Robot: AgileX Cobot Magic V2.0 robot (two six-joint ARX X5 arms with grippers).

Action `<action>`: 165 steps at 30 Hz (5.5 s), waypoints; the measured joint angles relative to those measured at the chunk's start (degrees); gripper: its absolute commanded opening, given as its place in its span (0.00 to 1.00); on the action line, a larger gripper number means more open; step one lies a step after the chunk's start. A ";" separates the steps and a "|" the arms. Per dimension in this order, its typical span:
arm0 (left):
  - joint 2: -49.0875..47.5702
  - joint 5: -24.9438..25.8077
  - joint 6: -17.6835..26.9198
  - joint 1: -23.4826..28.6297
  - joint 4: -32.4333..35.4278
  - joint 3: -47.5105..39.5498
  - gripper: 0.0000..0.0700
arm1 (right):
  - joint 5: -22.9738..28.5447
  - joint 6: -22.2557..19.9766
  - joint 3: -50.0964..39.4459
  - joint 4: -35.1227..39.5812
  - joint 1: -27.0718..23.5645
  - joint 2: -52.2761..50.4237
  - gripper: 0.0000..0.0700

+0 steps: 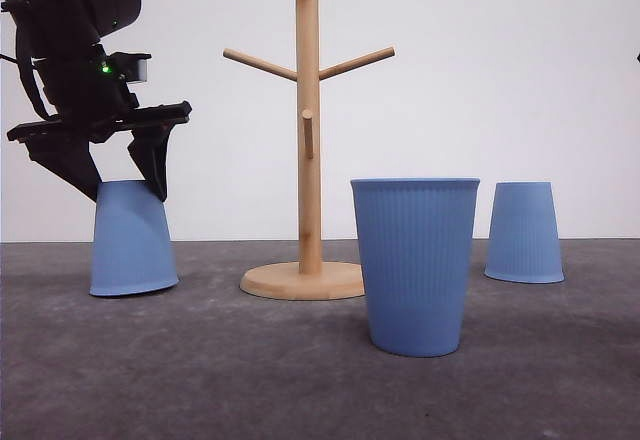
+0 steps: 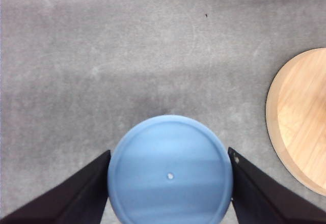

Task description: Place three cups

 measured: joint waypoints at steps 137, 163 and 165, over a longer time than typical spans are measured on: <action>-41.73 24.83 2.26 9.83 -0.75 -25.30 0.62 | -0.02 1.33 0.00 -1.17 0.00 0.00 0.65; -46.97 23.25 5.18 4.70 -0.74 -32.39 0.62 | -0.03 13.31 19.76 -9.53 -3.25 29.21 0.65; -46.97 23.21 5.18 4.70 -0.72 -32.39 0.62 | -0.04 12.92 23.29 -9.83 -4.90 33.32 0.65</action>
